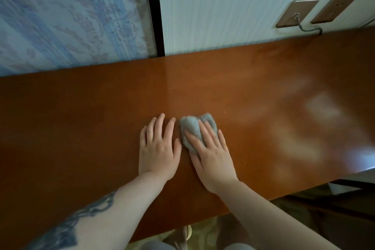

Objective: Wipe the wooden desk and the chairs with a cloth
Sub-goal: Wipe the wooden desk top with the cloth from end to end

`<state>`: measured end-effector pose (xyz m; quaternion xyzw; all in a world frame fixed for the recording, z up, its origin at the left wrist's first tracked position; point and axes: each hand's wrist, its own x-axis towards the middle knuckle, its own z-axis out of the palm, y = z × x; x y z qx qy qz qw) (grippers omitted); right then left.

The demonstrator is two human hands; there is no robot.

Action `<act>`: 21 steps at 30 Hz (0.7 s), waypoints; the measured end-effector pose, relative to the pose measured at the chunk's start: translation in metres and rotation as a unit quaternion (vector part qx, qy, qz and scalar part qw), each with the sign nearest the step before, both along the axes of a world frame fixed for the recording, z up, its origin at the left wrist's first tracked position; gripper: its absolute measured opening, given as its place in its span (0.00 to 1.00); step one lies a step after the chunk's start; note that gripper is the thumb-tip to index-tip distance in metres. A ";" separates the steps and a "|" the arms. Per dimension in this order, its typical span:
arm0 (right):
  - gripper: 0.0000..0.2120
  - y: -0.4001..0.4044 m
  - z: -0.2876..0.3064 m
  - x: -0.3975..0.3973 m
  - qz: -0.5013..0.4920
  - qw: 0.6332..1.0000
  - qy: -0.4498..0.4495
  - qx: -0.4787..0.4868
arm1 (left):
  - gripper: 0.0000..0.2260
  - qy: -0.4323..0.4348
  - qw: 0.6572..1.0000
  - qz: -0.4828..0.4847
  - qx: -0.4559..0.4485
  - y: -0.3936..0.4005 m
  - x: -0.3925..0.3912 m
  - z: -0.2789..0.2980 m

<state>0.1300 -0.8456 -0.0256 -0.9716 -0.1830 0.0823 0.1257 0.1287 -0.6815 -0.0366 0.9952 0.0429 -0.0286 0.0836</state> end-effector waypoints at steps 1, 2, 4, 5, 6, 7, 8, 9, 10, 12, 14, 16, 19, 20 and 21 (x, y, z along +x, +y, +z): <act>0.24 -0.018 0.001 -0.008 0.072 0.997 0.013 -0.012 | 0.24 0.002 1.000 0.002 0.000 0.000 0.000 0.000; 0.24 -0.040 0.002 -0.008 0.138 0.990 0.021 -0.029 | 0.25 0.004 1.000 0.003 -0.003 0.000 0.000 0.001; 0.24 -0.082 0.005 0.012 0.205 0.976 0.025 -0.063 | 0.25 0.008 1.000 0.003 -0.005 0.000 0.001 0.002; 0.24 -0.093 0.007 0.029 0.190 0.979 0.021 -0.070 | 0.25 0.009 1.000 0.002 -0.007 0.000 0.001 0.003; 0.23 -0.095 0.006 0.049 0.139 0.988 0.021 -0.065 | 0.25 0.007 1.000 0.002 -0.008 0.000 0.002 0.002; 0.23 -0.088 0.006 0.068 0.061 0.996 0.020 -0.055 | 0.25 0.005 1.000 0.002 -0.010 0.000 0.002 0.003; 0.23 -0.072 0.005 0.083 -0.032 0.998 0.017 -0.043 | 0.25 0.004 1.000 0.005 -0.015 0.000 0.003 0.003; 0.23 -0.051 0.002 0.094 -0.120 0.992 0.010 -0.032 | 0.25 0.002 1.000 0.009 -0.021 0.000 0.004 0.003; 0.24 -0.029 0.000 0.099 -0.187 0.982 0.005 -0.021 | 0.24 0.000 1.000 0.013 -0.027 0.000 0.003 0.004; 0.24 0.007 -0.004 0.089 -0.218 0.976 -0.008 -0.006 | 0.24 -0.004 0.999 0.020 -0.046 0.000 0.003 0.003; 0.24 0.019 -0.005 0.056 -0.102 0.995 -0.023 -0.008 | 0.25 -0.007 0.997 0.041 -0.060 0.002 0.003 0.003; 0.24 -0.001 -0.002 0.022 0.060 0.998 -0.007 -0.023 | 0.25 -0.010 0.995 0.080 -0.055 0.003 0.004 0.002; 0.25 -0.062 0.001 0.024 0.240 0.969 0.007 -0.061 | 0.25 -0.002 0.994 0.101 -0.045 0.003 0.005 0.000; 0.25 -0.076 -0.001 0.036 0.250 0.965 0.001 -0.081 | 0.26 -0.001 0.995 0.095 -0.040 0.002 0.006 0.000; 0.24 -0.082 -0.001 0.053 0.222 0.971 0.001 -0.085 | 0.26 -0.001 0.995 0.091 -0.034 0.001 0.006 0.000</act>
